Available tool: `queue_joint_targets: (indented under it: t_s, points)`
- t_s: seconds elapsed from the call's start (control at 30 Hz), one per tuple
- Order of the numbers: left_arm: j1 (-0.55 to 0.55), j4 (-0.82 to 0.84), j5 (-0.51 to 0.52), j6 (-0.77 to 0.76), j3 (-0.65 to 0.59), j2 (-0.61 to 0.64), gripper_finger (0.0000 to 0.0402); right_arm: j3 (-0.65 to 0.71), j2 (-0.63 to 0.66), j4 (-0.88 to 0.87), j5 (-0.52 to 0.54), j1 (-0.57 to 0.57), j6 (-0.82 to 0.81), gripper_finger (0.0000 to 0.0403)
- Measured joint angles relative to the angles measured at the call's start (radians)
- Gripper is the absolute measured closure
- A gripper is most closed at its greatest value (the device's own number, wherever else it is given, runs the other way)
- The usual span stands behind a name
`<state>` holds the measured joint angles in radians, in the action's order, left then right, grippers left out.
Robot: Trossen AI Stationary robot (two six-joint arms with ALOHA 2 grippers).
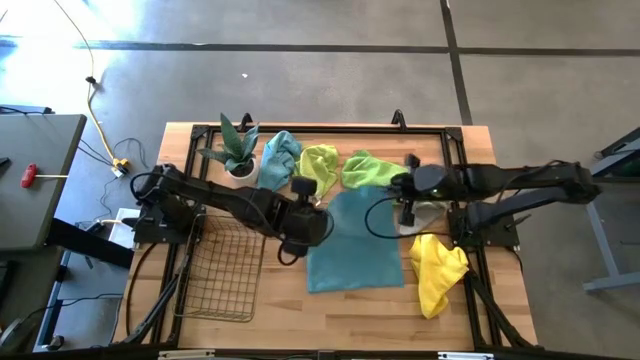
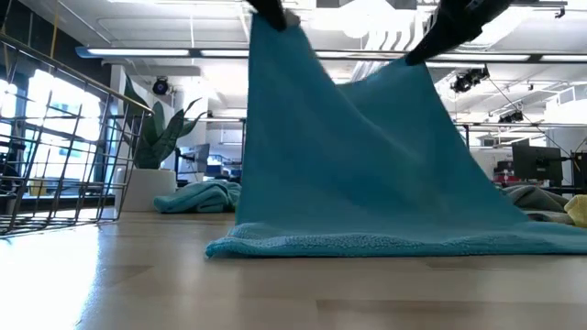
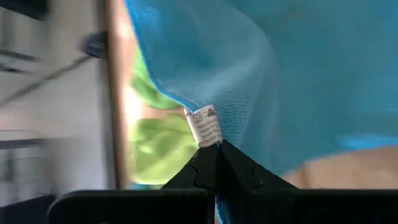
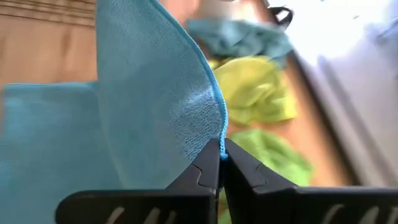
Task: Fold microfiber towels
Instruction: Fold the bottom blue microfiber towel
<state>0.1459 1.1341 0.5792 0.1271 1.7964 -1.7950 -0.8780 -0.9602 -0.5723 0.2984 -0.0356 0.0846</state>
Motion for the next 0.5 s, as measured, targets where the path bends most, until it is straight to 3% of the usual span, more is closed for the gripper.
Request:
queue_joint_targets:
  t_s: [0.23, 0.5]
  points:
    - [-0.065, 0.003, 0.215, 0.102, 0.041, 0.0, 0.0401, 0.0, 0.039, 0.037, 0.241, 0.003, 0.183, 0.0403]
    - [-0.166, -0.001, 0.327, 0.187, 0.069, 0.0, 0.0401, -0.001, 0.021, 0.231, 0.429, 0.011, 0.543, 0.0403]
